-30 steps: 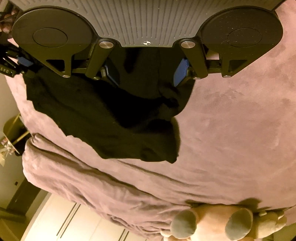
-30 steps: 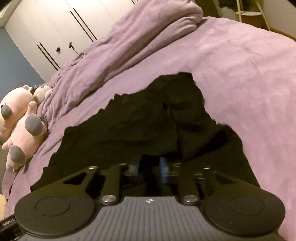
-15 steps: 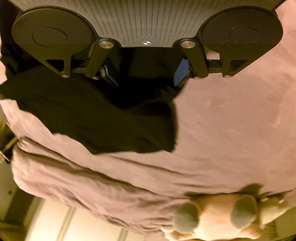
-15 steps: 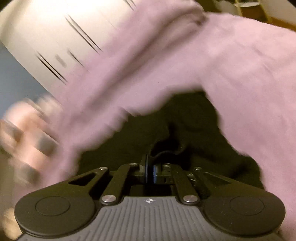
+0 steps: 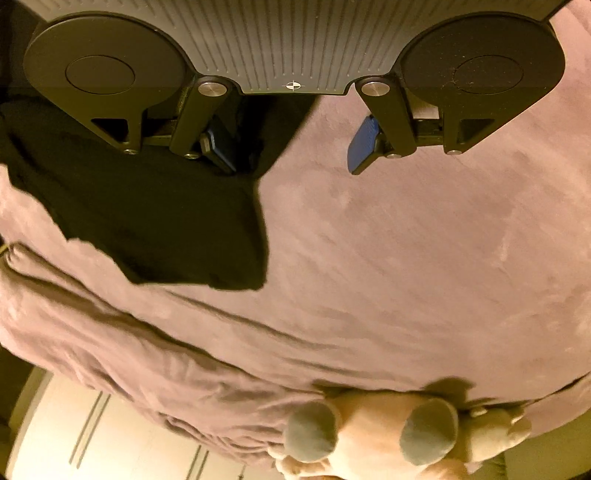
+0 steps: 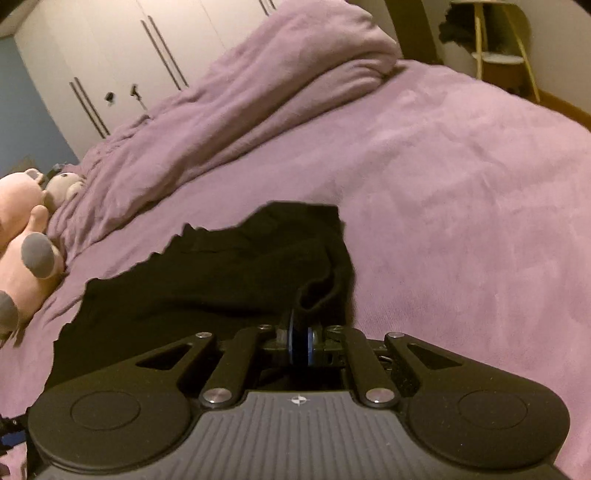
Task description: Fold small clothes
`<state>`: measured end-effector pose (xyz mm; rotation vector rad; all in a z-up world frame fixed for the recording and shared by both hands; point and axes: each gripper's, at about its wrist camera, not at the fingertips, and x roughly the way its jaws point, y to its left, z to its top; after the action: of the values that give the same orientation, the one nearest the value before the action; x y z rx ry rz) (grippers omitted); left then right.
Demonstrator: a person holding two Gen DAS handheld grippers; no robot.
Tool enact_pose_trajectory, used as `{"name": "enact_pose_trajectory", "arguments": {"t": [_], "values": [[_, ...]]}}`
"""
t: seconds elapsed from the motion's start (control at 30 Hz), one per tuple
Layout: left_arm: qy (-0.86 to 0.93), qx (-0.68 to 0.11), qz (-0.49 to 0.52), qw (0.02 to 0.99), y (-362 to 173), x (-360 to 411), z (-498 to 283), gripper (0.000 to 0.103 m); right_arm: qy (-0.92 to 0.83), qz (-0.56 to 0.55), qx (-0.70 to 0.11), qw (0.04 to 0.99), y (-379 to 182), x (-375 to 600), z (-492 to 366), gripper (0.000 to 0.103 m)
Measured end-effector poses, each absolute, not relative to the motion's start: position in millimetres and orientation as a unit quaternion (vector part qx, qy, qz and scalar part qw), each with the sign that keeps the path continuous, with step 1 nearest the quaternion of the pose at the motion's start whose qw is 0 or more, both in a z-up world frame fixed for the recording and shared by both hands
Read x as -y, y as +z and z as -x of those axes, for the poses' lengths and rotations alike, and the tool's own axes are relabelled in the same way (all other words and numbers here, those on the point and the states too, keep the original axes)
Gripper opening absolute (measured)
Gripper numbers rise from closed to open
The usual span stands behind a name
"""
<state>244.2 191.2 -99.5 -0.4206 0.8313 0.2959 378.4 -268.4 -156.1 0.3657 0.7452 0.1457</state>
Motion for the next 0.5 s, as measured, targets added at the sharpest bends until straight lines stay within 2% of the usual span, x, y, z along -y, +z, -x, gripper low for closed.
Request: {"name": "enact_pose_trajectory", "arguments": {"t": [0.23, 0.3, 0.5], "values": [[0.145, -0.352, 0.191, 0.905, -75.3, -182.3, -239.7, 0.074, -0.035, -0.113, -0.286, 0.951, -129.1, 277.0, -362.4, 0.021], [0.114, -0.35, 0.181, 0.912, -70.8, -167.6, -250.1, 0.077, -0.005, -0.108, -0.272, 0.956, -118.7, 271.3, -361.6, 0.023], [0.057, -0.393, 0.166, 0.903, -91.2, -117.6, -298.9, 0.077, 0.16, -0.048, -0.321, 0.932, -119.2, 186.2, -375.8, 0.023]]}}
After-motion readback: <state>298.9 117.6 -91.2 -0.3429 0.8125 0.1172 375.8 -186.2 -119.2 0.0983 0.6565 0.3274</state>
